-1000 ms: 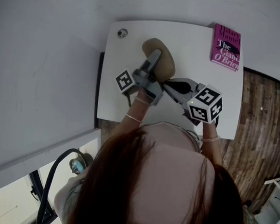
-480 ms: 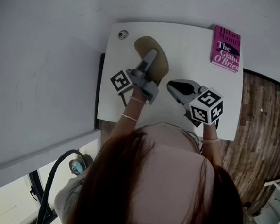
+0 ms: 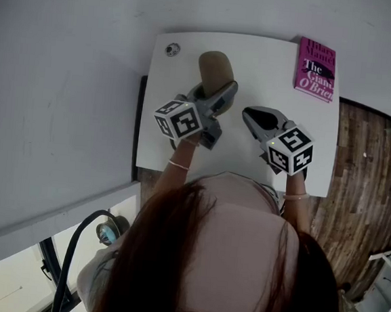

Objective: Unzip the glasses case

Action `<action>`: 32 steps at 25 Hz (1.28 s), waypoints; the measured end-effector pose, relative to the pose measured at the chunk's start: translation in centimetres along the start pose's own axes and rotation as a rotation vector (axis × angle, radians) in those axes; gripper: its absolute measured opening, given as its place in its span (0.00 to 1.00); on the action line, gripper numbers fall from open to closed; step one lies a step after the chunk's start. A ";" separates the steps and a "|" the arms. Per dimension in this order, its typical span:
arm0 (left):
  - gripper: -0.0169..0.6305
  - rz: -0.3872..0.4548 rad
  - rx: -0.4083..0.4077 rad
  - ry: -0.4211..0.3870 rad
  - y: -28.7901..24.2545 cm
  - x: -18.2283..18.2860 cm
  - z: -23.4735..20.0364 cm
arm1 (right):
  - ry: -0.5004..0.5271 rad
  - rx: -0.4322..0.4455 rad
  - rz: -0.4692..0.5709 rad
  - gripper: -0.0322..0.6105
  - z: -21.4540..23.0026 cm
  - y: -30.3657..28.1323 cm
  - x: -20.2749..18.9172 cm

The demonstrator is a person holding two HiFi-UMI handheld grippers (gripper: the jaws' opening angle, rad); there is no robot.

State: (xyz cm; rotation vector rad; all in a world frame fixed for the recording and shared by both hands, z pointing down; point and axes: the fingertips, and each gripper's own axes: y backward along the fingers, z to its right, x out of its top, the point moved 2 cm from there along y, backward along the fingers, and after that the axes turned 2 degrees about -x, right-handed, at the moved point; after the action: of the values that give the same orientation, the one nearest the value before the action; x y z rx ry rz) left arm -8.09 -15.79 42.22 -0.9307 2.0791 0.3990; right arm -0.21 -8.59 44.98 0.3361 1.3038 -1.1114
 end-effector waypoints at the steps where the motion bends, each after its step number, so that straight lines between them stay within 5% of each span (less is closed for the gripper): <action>1: 0.47 -0.008 0.005 -0.032 0.0 0.0 0.2 | 0.006 -0.008 0.005 0.08 0.1 0.0 0.1; 12: 0.47 -0.033 0.084 -0.367 -0.2 0.8 1.7 | 0.068 -0.077 0.046 0.06 2.0 0.4 1.0; 24: 0.47 -0.057 0.173 -0.582 -0.2 2.3 2.6 | 0.139 -0.212 0.117 0.05 4.1 1.7 2.6; 32: 0.47 -0.041 0.218 -0.609 0.9 3.1 1.9 | 0.173 -0.265 0.151 0.05 4.5 2.4 3.3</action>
State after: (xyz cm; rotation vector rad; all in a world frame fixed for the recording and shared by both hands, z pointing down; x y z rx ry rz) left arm -8.94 -15.60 38.62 -0.6202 1.5079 0.3692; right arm 3.94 -12.36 42.53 0.3319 1.5332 -0.7848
